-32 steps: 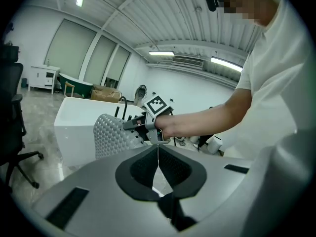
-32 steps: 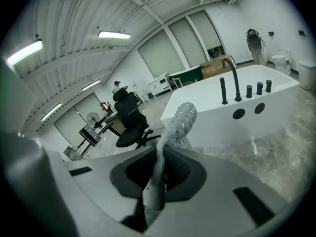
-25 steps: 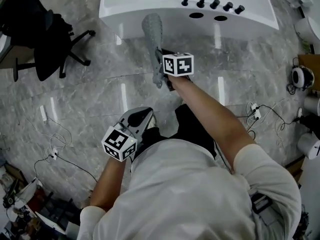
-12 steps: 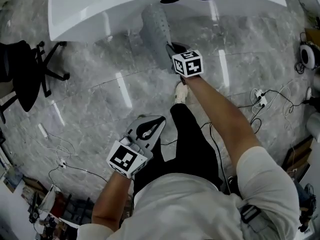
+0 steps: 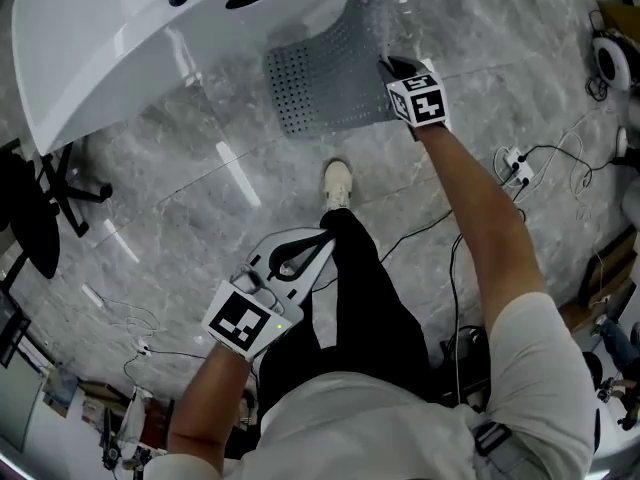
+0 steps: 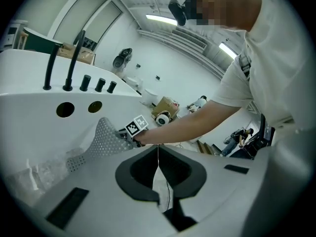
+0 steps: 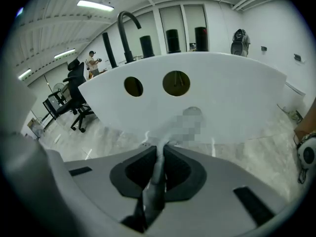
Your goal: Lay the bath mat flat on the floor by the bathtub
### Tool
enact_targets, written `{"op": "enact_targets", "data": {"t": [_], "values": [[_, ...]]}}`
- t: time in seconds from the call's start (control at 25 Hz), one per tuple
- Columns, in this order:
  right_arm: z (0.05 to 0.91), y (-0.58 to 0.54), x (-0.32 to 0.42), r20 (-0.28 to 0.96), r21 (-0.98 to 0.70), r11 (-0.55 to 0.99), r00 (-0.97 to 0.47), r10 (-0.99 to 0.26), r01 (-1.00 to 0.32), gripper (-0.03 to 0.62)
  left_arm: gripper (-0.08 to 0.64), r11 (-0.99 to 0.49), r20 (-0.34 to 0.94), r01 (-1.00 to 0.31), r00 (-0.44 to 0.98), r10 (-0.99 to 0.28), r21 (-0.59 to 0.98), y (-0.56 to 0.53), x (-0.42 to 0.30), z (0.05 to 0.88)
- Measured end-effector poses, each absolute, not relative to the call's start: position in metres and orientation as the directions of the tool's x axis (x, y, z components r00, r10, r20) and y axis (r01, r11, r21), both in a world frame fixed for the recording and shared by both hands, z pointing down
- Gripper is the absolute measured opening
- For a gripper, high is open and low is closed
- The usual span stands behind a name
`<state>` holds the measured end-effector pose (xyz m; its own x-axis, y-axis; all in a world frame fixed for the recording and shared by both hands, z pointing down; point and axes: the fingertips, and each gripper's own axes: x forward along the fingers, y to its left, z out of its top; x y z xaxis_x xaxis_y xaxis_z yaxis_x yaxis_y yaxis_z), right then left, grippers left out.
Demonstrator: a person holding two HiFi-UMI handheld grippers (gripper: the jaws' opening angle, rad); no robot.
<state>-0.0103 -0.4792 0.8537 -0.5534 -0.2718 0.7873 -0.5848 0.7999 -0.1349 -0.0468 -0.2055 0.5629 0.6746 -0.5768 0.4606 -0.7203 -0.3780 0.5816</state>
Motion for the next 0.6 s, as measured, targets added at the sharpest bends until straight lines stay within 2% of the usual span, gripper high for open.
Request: {"op": "enact_targets", "data": {"t": [0.28,0.6], "values": [[0.915,-0.538,0.061,0.853,-0.055,0.794,-0.441,-0.278,-0.605,0.055,0.018,-0.452,0.491,-0.696,0.716,-0.496,0.558,-0.254,-0.020,0.595],[0.942,-0.593,0.113,0.890,0.023,0.751,-0.328,-0.315,-0.660,0.075,0.018,-0.458,0.515,-0.687,0.726,-0.455,0.565,-0.279,-0.010,0.617]]}}
